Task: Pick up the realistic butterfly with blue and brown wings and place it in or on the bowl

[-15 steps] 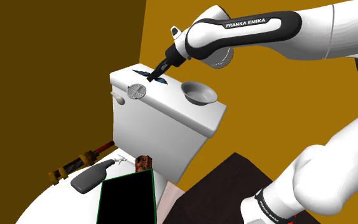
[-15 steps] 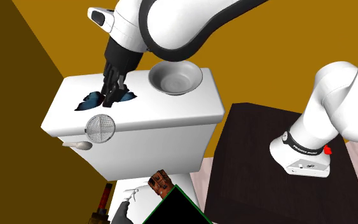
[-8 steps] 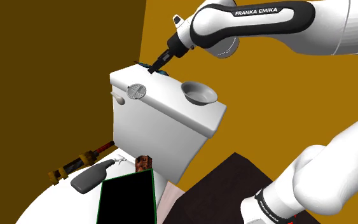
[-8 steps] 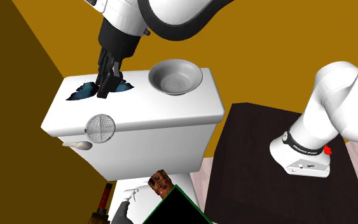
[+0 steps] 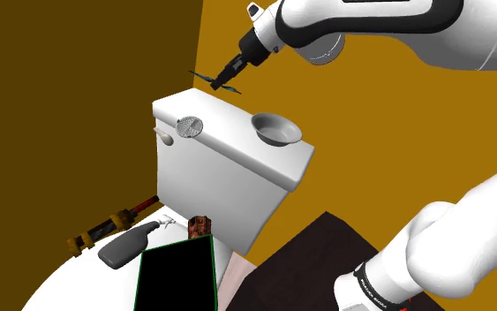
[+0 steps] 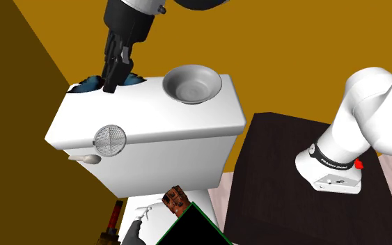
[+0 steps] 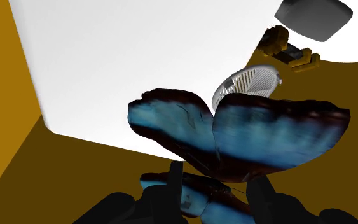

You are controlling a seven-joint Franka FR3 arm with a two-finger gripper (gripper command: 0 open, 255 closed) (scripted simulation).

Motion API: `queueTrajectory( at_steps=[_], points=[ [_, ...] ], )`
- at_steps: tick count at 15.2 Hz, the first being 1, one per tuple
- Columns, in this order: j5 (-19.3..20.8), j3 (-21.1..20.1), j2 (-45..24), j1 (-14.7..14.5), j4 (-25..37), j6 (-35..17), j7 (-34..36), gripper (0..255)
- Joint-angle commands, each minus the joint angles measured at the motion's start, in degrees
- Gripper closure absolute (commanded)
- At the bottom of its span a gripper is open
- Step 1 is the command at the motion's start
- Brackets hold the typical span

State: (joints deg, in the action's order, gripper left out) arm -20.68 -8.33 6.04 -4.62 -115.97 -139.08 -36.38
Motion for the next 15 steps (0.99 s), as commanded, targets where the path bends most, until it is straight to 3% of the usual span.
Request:
queueTrajectory(
  at_steps=[1,8,15],
  points=[
    [-1.1,0.81,2.78,0.4,-2.52,0.67,-1.69,255],
    [-4.27,5.8,15.62,1.95,-14.16,4.18,-9.31,255],
    [-3.45,11.72,27.62,4.5,-22.77,10.02,-15.45,255]
  ],
)
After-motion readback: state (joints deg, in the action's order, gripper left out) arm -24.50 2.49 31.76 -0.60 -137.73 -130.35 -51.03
